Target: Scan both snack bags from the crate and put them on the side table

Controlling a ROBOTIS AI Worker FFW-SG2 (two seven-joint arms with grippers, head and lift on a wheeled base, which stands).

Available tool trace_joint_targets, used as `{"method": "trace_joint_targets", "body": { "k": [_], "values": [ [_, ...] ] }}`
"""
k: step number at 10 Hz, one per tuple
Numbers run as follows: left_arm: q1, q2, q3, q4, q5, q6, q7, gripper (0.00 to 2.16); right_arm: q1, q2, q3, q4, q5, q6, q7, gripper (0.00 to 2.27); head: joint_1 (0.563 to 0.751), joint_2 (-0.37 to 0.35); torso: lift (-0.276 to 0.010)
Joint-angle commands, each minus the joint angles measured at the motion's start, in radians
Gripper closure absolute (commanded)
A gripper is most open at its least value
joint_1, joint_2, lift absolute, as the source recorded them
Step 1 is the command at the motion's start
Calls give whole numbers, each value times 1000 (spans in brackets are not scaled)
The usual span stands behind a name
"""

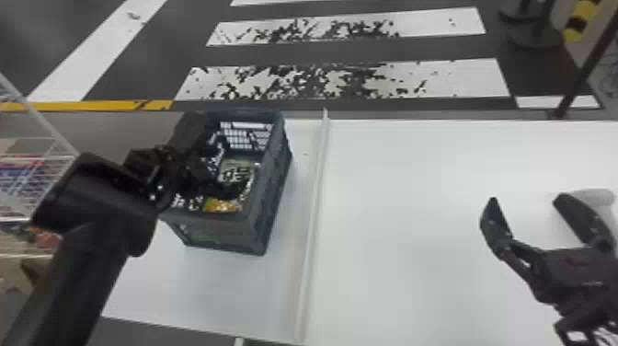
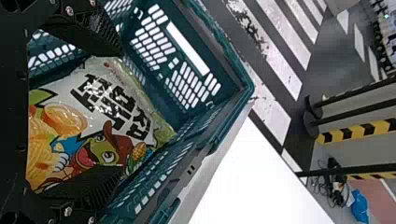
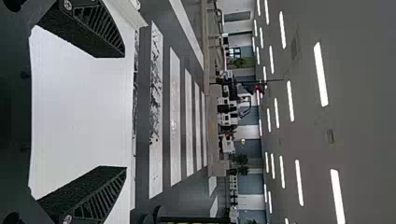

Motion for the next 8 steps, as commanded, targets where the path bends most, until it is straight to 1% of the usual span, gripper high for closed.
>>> {"method": "trace_joint_targets", "body": {
  "k": [1,2,3,4,5,6,7,8],
  "values": [
    [-70,-7,-72,79,-54,5,-22,140,2,-4,-3,-3,-4,2,0,66,695,138,-87],
    [-107,-13,-103,119,-78,8,-28,140,2,-5,-6,-8,-9,2,0,66,695,127,-87],
    [-125,-29,-105,145,-97,8,-40,140,3,-7,-9,-11,-12,2,0,66,695,120,-87],
    [-145,-67,-91,169,-170,14,-86,140,5,-8,-12,-13,-18,2,0,63,695,117,-87],
    [-156,-81,-89,197,-203,14,-106,140,3,-10,-13,-13,-21,9,2,63,695,112,-87],
    [-166,-84,-92,222,-203,11,-117,140,-1,-11,-12,-11,-21,24,2,63,695,108,-87],
    [-171,-84,-94,240,-206,14,-139,140,-9,-13,-7,-11,-24,36,5,63,695,110,-87],
    [-177,-91,-100,265,-216,14,-142,140,-9,-14,-9,-11,-28,36,6,63,695,112,-87]
  ]
}}
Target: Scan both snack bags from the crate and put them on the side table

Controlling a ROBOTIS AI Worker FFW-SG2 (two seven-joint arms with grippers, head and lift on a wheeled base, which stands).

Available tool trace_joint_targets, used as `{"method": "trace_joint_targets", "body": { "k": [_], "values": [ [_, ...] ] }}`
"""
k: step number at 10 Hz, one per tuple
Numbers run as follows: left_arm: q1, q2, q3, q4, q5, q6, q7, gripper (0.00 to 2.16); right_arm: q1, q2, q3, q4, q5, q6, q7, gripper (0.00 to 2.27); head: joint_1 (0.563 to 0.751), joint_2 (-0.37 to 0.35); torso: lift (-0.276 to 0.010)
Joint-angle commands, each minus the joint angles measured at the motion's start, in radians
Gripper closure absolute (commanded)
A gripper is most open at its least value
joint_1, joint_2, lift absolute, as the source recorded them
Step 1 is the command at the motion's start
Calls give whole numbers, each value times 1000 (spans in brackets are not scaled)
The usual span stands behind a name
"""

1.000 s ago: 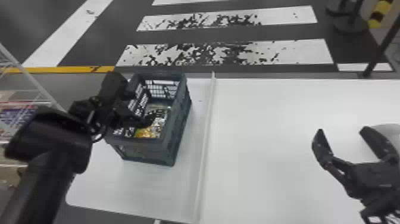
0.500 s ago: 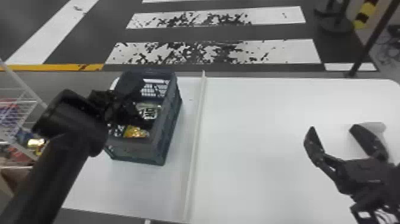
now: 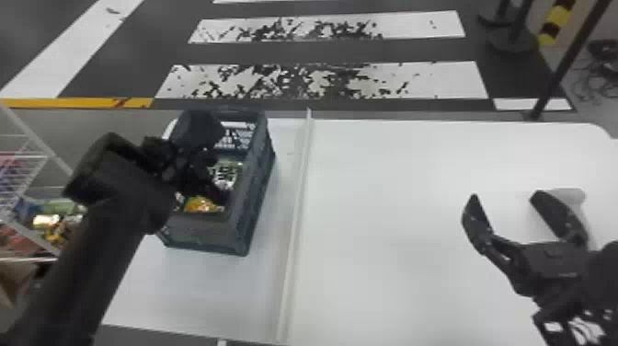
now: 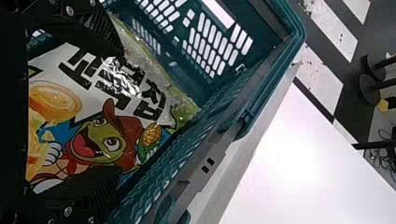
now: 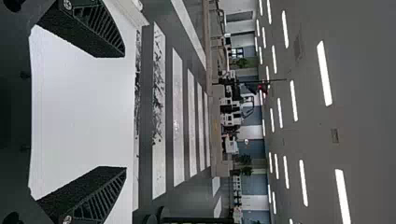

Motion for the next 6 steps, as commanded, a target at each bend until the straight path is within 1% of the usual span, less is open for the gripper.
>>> {"method": "trace_joint_targets", "body": {
  "k": [1,3,4,5,6],
  "values": [
    [-10,-8,-9,39,-13,-1,-3,140,-1,-3,-2,0,-4,2,0,60,695,115,-87],
    [-18,-27,-17,105,-47,-1,-2,140,-1,-4,-2,0,-10,8,2,60,695,118,-87],
    [-27,-33,-17,137,-52,-1,-2,144,-2,-6,-2,2,-10,14,2,56,695,121,-87],
    [-47,-34,-31,174,-55,2,-23,265,-2,-6,-2,2,-10,14,3,56,695,123,-87],
    [-62,-41,-34,197,-53,20,-51,431,-2,-6,-4,5,-11,17,3,56,695,127,-87]
  ]
}}
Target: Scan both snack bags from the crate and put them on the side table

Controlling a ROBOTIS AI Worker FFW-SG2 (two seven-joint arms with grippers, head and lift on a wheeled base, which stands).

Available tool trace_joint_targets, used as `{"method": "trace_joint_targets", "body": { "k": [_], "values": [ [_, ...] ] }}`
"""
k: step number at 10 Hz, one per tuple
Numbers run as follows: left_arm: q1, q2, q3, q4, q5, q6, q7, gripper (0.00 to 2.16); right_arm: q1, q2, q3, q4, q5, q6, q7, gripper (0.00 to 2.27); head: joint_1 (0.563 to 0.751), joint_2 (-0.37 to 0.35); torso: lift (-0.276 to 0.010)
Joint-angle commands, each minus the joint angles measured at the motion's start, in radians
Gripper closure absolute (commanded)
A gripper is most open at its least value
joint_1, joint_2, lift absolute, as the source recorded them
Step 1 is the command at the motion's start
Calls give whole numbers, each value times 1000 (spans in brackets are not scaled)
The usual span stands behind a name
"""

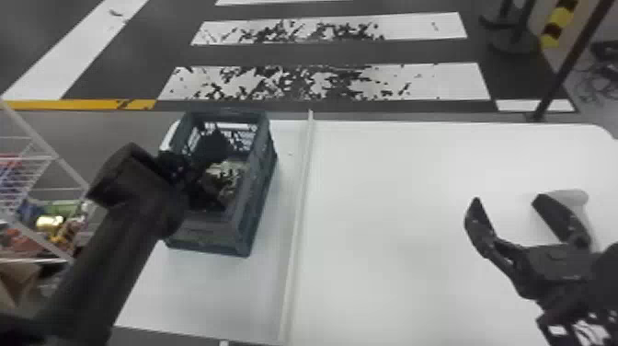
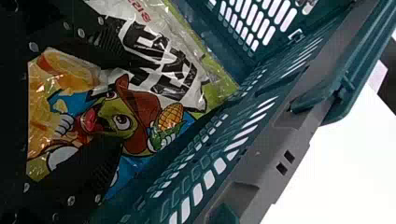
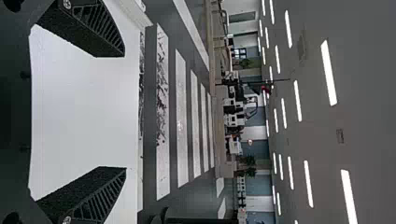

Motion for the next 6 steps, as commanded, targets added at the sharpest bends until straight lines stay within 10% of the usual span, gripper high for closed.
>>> {"method": "trace_joint_targets", "body": {
  "k": [1,2,3,6],
  "values": [
    [-22,-10,-4,27,5,54,-19,677,-1,-1,-1,5,-11,1,2,56,695,125,-87],
    [-31,-13,-2,28,8,69,-40,748,-3,-1,-3,8,-16,1,3,56,695,124,-87],
    [-33,-23,10,19,17,122,9,2115,-3,-1,-3,9,-18,1,3,56,695,122,-87],
    [6,-20,102,-68,117,131,17,2128,-3,-1,-9,12,-21,1,3,56,695,128,-87]
  ]
}}
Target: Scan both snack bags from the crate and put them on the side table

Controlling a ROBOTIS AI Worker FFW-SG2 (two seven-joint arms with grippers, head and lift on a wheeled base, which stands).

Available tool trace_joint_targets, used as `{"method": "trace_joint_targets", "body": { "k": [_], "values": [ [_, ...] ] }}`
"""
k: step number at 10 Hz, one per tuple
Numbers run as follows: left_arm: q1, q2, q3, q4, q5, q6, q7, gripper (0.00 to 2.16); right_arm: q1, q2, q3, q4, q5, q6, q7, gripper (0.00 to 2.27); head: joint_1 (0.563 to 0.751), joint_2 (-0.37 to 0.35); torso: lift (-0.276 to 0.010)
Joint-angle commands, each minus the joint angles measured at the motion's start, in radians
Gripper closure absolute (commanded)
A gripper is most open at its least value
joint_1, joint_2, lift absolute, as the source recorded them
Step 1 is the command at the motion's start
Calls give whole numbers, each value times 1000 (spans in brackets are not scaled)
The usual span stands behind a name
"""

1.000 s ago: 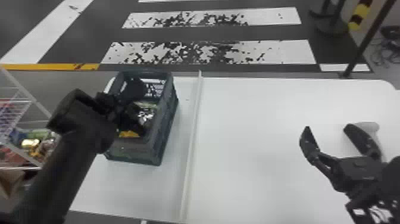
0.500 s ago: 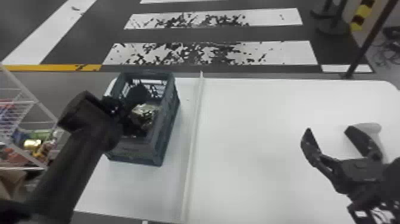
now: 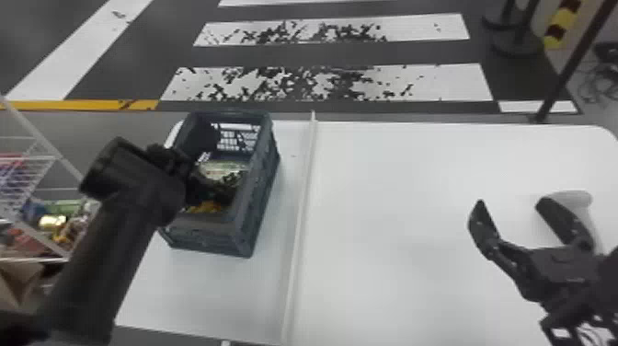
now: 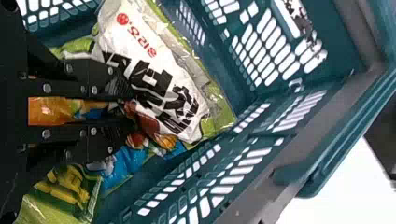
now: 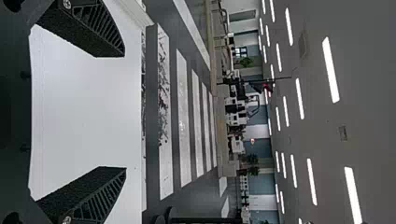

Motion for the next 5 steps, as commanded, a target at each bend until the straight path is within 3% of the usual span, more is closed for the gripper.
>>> {"method": "trace_joint_targets", "body": {
  "k": [1,3,5],
  "values": [
    [24,5,82,-58,96,-10,-2,2128,0,0,-1,0,0,0,0,56,695,124,-87],
    [35,12,154,-88,188,-16,-32,2128,0,0,-1,0,0,3,-2,60,695,118,-87],
    [49,16,195,-110,223,-28,-54,2128,0,2,-3,-2,0,12,-2,66,695,118,-87]
  ]
}}
